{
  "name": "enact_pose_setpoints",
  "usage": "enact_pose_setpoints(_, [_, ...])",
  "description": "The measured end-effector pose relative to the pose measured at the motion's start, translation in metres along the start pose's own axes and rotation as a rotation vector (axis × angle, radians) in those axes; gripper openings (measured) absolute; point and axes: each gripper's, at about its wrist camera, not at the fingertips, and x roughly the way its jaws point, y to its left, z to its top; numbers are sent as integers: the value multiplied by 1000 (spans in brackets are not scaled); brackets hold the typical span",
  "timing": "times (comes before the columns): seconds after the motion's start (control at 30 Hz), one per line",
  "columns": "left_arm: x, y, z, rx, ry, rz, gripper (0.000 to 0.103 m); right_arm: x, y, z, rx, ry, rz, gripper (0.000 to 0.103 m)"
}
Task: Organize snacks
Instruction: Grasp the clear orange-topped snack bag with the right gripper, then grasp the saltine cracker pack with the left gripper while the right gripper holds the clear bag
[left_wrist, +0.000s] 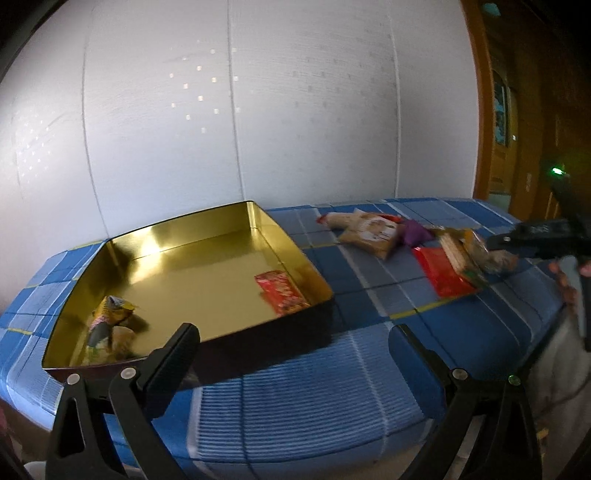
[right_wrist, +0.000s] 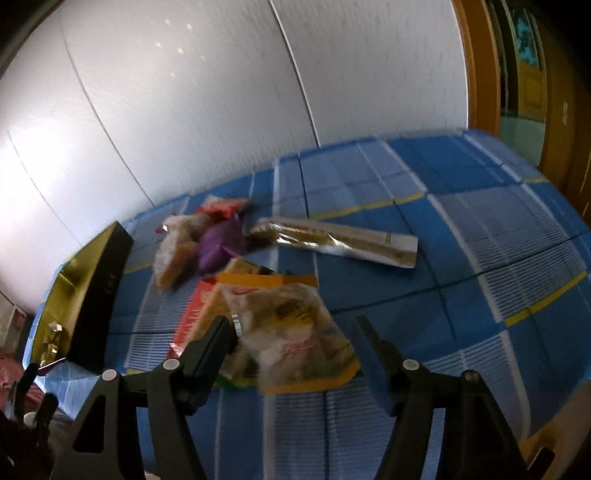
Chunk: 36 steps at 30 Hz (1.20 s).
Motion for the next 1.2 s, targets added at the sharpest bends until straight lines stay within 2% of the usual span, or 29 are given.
enact_pose_setpoints(0.17, [-2,-13,-4,39,-4,-3,103,17,-1,-10,-18,26,9,67])
enact_pose_setpoints(0.2, [-2,-15,-4,37,-2,-4,103,17,0,-9,-25,19,8,56])
enact_pose_setpoints(0.23, [-2,-15,-5,33,3,-4,103,18,1,-10,-32,28,32,53])
enact_pose_setpoints(0.37, [1,-28,-5,3,31,-30,103,16,-3,-10,-11,21,41,47])
enact_pose_setpoints(0.53, [6,-52,7,-12,41,-84,103,7,-21,-6,68,-9,-4,46])
enact_pose_setpoints(0.73, [32,-96,27,39,92,-125,103,3,-37,-6,120,-11,-42,47])
enact_pose_setpoints(0.97, [71,-154,67,137,115,-124,103,1,-53,-5,197,-10,-53,50])
enact_pose_setpoints(1.2, [110,-194,78,279,159,-111,103,-4,-66,-8,251,-17,-45,50])
